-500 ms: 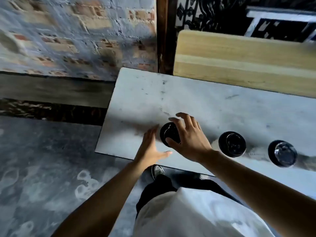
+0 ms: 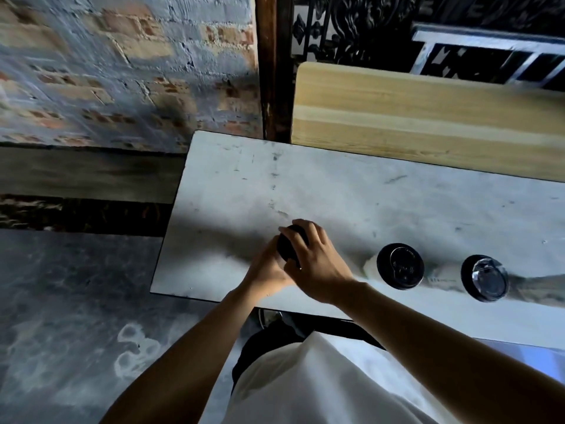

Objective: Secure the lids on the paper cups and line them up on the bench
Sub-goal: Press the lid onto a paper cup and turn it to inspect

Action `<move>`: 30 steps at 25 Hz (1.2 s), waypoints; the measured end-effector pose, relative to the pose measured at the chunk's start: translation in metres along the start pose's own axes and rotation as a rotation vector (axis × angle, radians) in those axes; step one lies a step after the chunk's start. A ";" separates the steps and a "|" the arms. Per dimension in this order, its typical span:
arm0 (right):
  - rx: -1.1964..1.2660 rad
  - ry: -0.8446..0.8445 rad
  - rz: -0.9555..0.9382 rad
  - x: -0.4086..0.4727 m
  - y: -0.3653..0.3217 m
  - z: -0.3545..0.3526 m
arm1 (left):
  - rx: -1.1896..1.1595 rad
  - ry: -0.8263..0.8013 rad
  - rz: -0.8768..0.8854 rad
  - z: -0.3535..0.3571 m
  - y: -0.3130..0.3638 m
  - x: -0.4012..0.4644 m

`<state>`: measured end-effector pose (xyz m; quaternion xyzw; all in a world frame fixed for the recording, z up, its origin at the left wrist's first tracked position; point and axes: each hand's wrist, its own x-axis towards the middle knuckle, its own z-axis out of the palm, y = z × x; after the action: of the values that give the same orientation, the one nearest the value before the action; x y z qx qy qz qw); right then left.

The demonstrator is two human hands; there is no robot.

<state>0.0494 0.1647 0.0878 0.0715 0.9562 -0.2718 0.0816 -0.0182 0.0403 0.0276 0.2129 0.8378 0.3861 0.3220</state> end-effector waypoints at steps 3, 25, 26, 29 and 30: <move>0.275 -0.062 0.112 0.011 0.008 -0.024 | -0.211 -0.028 -0.086 -0.013 0.016 -0.019; 0.941 -0.042 0.339 0.018 0.027 -0.049 | 0.038 -0.048 -0.199 -0.026 0.081 -0.040; 0.941 -0.039 0.337 0.018 0.026 -0.051 | 0.030 -0.045 -0.194 -0.027 0.080 -0.040; 0.997 -0.043 0.328 0.018 0.023 -0.051 | 0.017 -0.047 -0.192 -0.030 0.080 -0.039; 1.032 -0.041 0.323 0.017 0.022 -0.050 | 0.017 -0.046 -0.195 -0.031 0.079 -0.039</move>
<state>0.0312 0.2118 0.1154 0.2431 0.6736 -0.6915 0.0952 -0.0039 0.0491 0.1195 0.1418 0.8502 0.3405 0.3755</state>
